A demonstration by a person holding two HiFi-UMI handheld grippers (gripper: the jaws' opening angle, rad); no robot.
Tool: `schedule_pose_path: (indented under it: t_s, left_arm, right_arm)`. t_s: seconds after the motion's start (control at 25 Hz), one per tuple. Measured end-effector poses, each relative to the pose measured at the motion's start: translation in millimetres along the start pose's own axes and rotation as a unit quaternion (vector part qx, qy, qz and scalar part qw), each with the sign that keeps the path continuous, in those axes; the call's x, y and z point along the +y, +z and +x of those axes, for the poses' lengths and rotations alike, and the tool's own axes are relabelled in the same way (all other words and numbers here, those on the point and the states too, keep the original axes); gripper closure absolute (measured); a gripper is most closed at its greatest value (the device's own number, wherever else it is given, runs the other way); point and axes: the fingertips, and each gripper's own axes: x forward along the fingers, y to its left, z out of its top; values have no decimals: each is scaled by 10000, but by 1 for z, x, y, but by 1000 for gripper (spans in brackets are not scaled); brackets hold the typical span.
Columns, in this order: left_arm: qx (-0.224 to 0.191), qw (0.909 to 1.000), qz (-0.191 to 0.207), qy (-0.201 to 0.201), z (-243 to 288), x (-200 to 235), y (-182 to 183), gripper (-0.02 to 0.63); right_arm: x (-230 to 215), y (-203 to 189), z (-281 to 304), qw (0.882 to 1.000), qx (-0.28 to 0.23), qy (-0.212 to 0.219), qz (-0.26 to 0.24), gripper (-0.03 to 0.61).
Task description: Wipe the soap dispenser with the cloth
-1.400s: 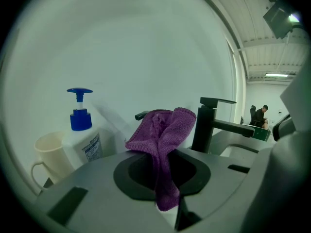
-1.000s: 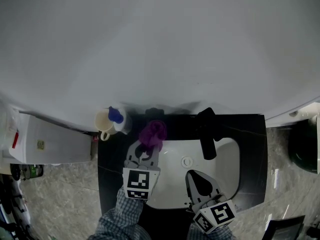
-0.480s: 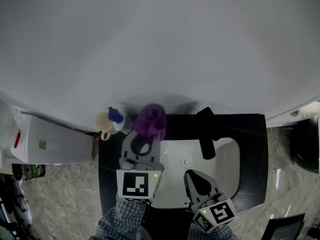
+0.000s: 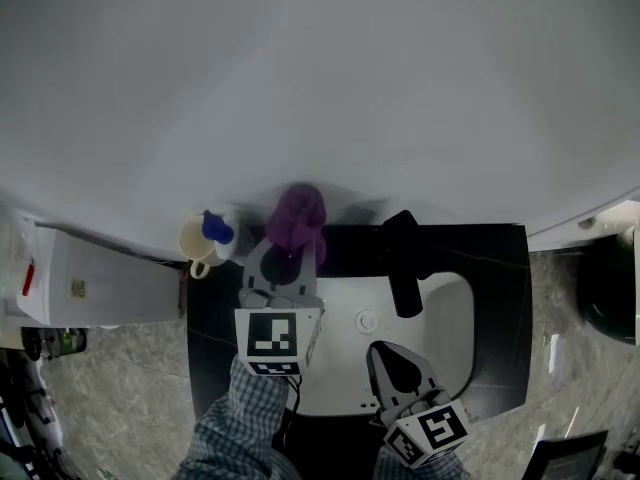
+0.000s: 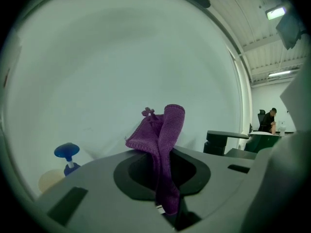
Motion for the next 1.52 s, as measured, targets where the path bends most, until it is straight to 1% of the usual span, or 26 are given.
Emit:
schedule_pose_path:
  t_s: [0.12, 0.28, 0.4, 0.52, 0.76, 0.92, 1.08, 1.28, 1.52]
  left_arm:
    - [48, 9999, 114, -118, 9, -12, -4, 552]
    - [81, 9995, 252, -169, 17, -22, -9, 552]
    - [292, 9992, 83, -272, 22, -31, -22, 552]
    - [522, 9982, -183, -242, 25, -31, -40, 552]
    - [651, 9975, -19, -281, 31, -31, -54, 552]
    - [704, 9968, -120, -348, 35, -34, -62, 552]
    - [715, 9965, -139, -400, 36, -38, -66, 552]
    - [794, 9954, -240, -470, 27, -43, -72, 552]
    - [1125, 9922, -451, -300, 3, -34, -105, 554]
  right_arm:
    - [-4, -1, -2, 10000, -10, -40, 7, 554]
    - [-8, -5, -4, 9999, -1, -86, 57, 554]
    - [-9, -7, -5, 9999, 23, -101, 78, 554]
    - [-9, -8, -7, 9999, 53, -103, 97, 554]
    - [-13, -12, -11, 9998, 79, -166, 99, 554]
    - [-13, -13, -11, 9998, 73, -178, 84, 554]
    - [-13, -13, -12, 9997, 79, -192, 115, 554]
    - [-8, -15, -13, 9998, 102, -158, 120, 554]
    - [-4, -16, -15, 9998, 100, -136, 110, 554]
